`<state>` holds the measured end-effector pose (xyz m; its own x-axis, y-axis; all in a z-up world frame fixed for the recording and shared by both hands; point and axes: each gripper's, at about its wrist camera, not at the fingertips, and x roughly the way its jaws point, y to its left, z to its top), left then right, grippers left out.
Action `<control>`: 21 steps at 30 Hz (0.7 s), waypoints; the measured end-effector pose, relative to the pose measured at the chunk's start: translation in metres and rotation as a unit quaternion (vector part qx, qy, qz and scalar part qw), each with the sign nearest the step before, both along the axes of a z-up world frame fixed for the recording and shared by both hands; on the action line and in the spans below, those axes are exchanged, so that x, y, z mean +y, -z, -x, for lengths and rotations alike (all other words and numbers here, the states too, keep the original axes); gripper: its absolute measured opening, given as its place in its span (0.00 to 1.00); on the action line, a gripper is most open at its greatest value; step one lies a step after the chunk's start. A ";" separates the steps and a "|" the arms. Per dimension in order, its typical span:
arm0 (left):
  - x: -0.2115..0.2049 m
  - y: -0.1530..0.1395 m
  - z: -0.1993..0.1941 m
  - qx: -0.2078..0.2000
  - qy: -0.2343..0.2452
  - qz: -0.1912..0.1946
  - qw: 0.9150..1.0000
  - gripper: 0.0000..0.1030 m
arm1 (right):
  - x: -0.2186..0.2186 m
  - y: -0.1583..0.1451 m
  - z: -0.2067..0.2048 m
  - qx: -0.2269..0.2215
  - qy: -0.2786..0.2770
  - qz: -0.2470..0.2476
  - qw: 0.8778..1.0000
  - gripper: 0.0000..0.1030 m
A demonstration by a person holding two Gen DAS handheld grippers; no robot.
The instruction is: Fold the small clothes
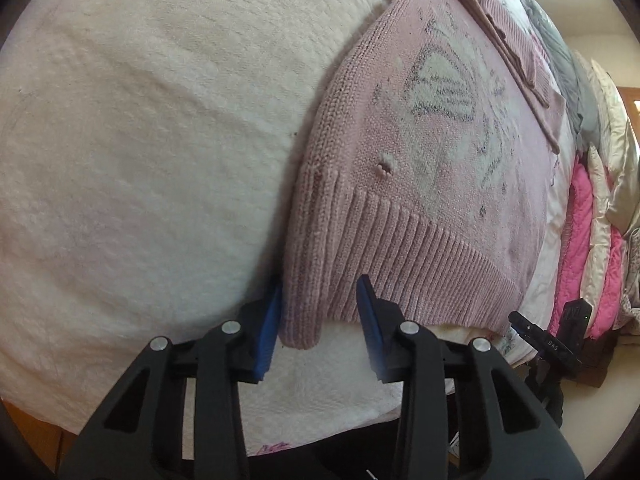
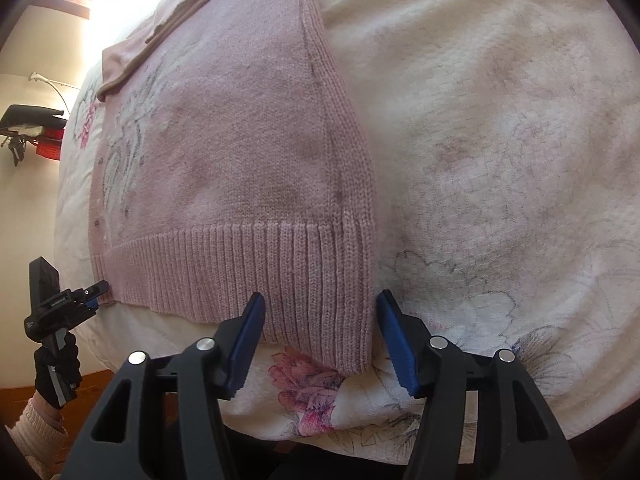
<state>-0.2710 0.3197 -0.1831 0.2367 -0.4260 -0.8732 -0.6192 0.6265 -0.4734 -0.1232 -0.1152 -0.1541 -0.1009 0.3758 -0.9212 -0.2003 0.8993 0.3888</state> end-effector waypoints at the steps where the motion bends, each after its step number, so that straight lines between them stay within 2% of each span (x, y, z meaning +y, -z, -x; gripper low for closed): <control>1: -0.002 0.000 -0.003 -0.002 0.003 -0.003 1.000 0.20 | 0.003 0.000 0.000 -0.003 -0.007 0.001 1.000 0.51; 2: -0.002 0.000 -0.006 -0.002 0.006 -0.009 1.000 0.15 | 0.005 0.000 0.001 -0.004 -0.013 0.005 1.000 0.46; 4: -0.002 0.000 -0.009 0.000 0.010 -0.018 1.000 0.10 | 0.006 0.000 0.002 -0.001 -0.019 -0.001 1.000 0.17; 5: -0.001 -0.002 -0.008 -0.004 0.007 -0.015 1.000 0.10 | 0.004 0.000 0.002 0.002 -0.016 -0.008 1.000 0.15; 8: 0.002 -0.010 -0.006 -0.018 0.001 -0.010 1.000 0.08 | -0.002 -0.005 -0.001 0.010 -0.007 -0.031 0.999 0.11; 13: 0.007 -0.039 -0.015 -0.066 0.001 0.001 0.998 0.08 | -0.009 -0.024 -0.013 0.016 0.027 -0.110 0.993 0.10; 21: 0.022 -0.085 -0.061 -0.157 0.009 -0.023 0.987 0.08 | -0.013 -0.063 -0.061 -0.018 0.082 -0.209 0.974 0.10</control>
<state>-0.2103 0.3418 -0.0980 0.4915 -0.3939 -0.7767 -0.4348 0.6617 -0.6108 -0.0621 -0.1281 -0.0908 0.0214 0.7277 -0.6855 -0.0878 0.6844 0.7238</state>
